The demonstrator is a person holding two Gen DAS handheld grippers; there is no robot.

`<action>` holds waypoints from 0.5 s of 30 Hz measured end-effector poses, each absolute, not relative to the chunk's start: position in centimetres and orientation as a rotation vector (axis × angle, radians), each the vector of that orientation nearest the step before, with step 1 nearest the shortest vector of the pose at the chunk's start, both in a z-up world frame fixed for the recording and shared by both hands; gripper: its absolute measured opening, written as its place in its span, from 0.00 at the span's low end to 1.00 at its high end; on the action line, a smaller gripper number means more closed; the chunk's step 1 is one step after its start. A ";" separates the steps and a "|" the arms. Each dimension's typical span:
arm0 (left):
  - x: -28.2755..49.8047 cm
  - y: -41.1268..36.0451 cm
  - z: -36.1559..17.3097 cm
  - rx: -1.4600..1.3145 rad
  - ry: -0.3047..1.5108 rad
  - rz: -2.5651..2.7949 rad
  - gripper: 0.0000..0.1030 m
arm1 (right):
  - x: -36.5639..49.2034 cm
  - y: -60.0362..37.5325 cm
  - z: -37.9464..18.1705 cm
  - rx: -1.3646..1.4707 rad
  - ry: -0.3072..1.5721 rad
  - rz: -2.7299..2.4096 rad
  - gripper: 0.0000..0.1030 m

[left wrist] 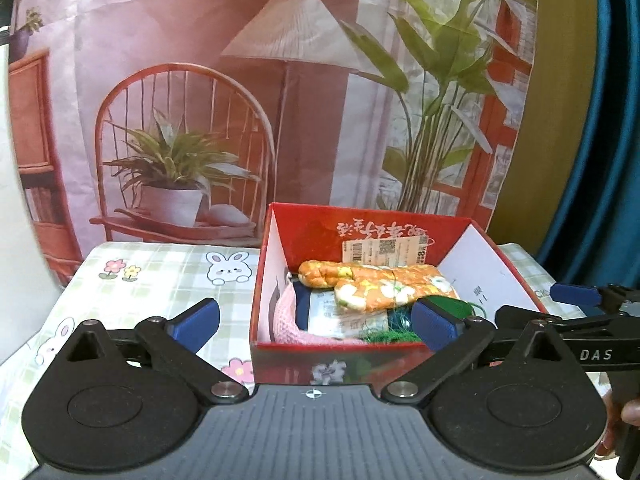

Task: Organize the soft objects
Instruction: 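Move both tools down to the white plastic bag under the black strap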

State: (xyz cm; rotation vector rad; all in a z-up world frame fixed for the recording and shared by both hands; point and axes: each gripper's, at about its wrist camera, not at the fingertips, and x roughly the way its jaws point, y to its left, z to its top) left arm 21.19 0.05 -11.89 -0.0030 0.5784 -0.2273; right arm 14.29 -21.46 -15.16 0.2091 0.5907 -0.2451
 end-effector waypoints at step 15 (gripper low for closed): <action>15.2 0.6 -13.2 0.007 0.560 -0.206 1.00 | 8.3 -19.1 -15.8 0.213 0.514 -0.249 1.00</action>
